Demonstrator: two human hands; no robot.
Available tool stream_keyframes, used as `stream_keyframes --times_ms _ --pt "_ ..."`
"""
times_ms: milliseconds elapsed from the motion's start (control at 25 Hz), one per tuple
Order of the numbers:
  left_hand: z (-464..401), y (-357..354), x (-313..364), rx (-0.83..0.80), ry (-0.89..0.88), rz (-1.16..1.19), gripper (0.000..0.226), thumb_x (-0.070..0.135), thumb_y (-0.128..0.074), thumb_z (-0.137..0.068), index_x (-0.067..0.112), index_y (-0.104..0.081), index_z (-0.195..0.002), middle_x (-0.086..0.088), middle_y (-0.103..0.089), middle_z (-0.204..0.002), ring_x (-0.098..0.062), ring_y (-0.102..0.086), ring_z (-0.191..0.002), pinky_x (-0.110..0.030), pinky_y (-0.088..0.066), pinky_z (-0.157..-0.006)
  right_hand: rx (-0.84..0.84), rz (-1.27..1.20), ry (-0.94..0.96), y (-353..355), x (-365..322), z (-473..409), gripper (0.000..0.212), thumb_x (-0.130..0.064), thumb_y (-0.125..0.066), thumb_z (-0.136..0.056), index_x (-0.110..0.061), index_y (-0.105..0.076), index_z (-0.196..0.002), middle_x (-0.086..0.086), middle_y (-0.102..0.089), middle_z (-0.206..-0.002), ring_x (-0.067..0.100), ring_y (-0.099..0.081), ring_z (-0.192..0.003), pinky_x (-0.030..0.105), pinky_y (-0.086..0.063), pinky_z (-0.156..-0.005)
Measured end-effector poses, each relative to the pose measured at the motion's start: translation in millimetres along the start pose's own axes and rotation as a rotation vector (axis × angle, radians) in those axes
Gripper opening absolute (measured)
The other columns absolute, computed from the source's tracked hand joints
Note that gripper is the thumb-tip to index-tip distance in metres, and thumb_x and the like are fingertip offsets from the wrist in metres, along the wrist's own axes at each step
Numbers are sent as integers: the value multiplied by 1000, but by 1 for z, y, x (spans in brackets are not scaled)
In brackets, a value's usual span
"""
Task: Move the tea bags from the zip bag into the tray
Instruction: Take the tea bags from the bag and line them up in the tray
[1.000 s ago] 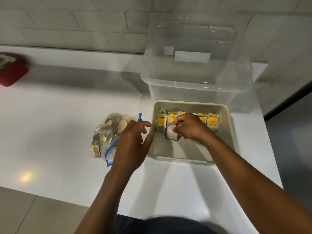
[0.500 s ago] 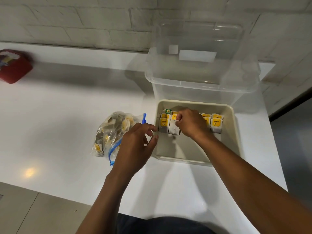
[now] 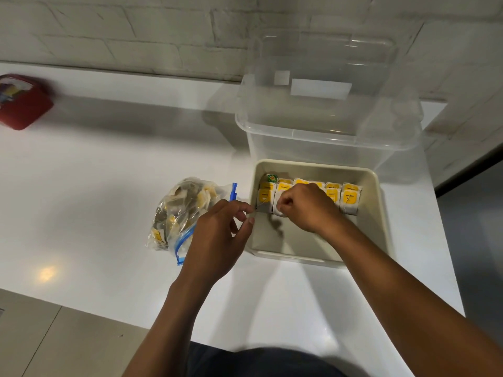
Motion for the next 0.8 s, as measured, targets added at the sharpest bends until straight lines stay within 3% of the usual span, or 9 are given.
stream_keyframes --times_ms 80,160,280,360,480,560,640,800 --pt "-1 0 1 -1 -1 5 11 26 -69 -90 29 -68 -101 14 -62 -83 -8 -61 -69 -20 -50 -64 -100 83 1 -9 1 6 21 -24 -59 -87 -31 -78 -88 -5 -73 -91 24 -65 -85 33 -57 -69" --pt "-1 0 1 -3 -5 3 10 26 -68 -91 29 -68 -101 14 -62 -83 -7 -60 -70 -17 -48 -64 -90 145 5 -12 3 7 21 -21 -58 -88 -29 -78 -88 -2 -71 -89 26 -64 -85 27 -49 -61" --pt "0 1 1 -4 -3 -6 10 27 -68 -91 28 -68 -101 14 -62 -83 -7 -60 -70 -16 -48 -63 -59 206 -19 -14 5 7 25 -17 -58 -86 -20 -60 -61 1 -57 -70 30 -57 -72 23 -26 -47" --pt "1 1 0 -6 -2 -3 10 26 -68 -91 28 -68 -101 14 -62 -83 -7 -60 -71 -17 -48 -64 -35 202 -37 -15 6 8 33 -17 -58 -86 -19 -50 -54 1 -53 -66 30 -54 -69 23 -23 -46" --pt "2 1 1 -8 0 17 11 26 -68 -90 28 -68 -102 15 -61 -83 -8 -60 -73 -18 -48 -65 -16 149 -18 -12 2 11 25 -22 -57 -88 -22 -66 -65 -1 -64 -74 29 -60 -75 23 -36 -49" --pt "3 1 1 -7 4 10 12 26 -68 -91 29 -68 -102 15 -61 -84 -7 -60 -72 -19 -49 -64 -42 77 36 -13 -6 13 21 -26 -56 -90 -27 -76 -84 -4 -73 -87 24 -65 -84 31 -54 -64" --pt "3 1 2 -8 8 15 12 26 -69 -90 29 -68 -102 15 -61 -84 -8 -60 -71 -21 -50 -64 -105 36 91 -17 -14 14 24 -23 -54 -91 -28 -77 -94 -4 -74 -95 23 -66 -88 37 -57 -74" --pt "4 4 4 -6 -7 15 11 26 -69 -90 30 -68 -101 14 -62 -83 -9 -60 -72 -21 -49 -64 -189 47 102 -29 -19 11 28 -20 -52 -90 -25 -76 -103 2 -73 -103 27 -65 -95 40 -57 -78"
Point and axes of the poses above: each hand's wrist, its own z-axis away from the middle knuckle, its own y-axis out of the back of the hand, x = y × z, the point moved 4 cm from there along -z, towards the middle knuckle
